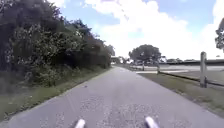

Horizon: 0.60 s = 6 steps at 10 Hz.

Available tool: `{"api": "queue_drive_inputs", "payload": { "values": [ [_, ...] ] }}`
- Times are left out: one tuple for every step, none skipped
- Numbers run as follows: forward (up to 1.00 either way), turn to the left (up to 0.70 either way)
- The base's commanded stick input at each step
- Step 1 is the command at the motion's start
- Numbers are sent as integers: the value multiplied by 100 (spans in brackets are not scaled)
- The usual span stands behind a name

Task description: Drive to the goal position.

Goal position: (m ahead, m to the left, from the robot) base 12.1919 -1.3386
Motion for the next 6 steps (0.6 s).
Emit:
{"api": "queue_drive_inputs", "payload": {
  "values": [
    [70, 0],
    [70, 0],
    [70, 0],
    [70, 0],
    [70, 0],
    [70, 0]
  ]
}}
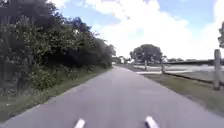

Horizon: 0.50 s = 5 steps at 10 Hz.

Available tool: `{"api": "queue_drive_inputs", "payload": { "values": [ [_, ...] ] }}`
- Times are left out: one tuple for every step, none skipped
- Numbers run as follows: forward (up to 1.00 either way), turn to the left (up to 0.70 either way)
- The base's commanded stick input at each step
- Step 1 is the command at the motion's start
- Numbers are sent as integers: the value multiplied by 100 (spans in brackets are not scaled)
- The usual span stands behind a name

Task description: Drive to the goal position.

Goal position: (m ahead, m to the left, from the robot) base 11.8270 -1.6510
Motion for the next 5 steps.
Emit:
{"api": "queue_drive_inputs", "payload": {
  "values": [
    [70, 0],
    [70, 0],
    [70, 0],
    [70, 0],
    [70, 0]
  ]
}}
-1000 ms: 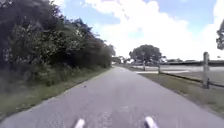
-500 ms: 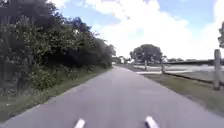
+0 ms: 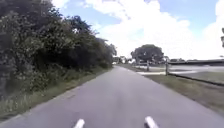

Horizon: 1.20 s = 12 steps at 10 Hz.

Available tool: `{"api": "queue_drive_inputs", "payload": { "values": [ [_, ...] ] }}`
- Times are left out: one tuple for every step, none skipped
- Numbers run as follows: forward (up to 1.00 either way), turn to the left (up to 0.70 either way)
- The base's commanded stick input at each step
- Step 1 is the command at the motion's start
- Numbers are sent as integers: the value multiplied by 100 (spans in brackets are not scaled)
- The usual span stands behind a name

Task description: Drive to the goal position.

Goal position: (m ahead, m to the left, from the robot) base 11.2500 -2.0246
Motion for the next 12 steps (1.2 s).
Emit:
{"api": "queue_drive_inputs", "payload": {
  "values": [
    [70, 0],
    [70, 0],
    [70, 0],
    [70, 0],
    [70, 0],
    [70, 0],
    [70, 0],
    [70, 0],
    [70, 0],
    [70, 0],
    [70, 0],
    [70, 0]
  ]
}}
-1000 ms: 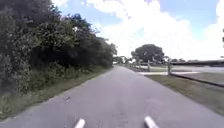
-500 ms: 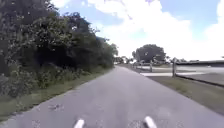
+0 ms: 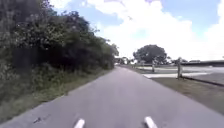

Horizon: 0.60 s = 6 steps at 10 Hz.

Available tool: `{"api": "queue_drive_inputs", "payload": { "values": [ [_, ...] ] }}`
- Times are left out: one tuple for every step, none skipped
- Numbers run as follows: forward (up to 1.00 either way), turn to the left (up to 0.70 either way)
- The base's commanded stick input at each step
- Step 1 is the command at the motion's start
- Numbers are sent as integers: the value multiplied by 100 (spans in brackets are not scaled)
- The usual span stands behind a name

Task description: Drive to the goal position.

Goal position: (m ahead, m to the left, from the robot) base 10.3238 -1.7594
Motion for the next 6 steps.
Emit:
{"api": "queue_drive_inputs", "payload": {
  "values": [
    [70, 0],
    [70, 0],
    [70, 0],
    [70, 0],
    [70, 0],
    [70, 0]
  ]
}}
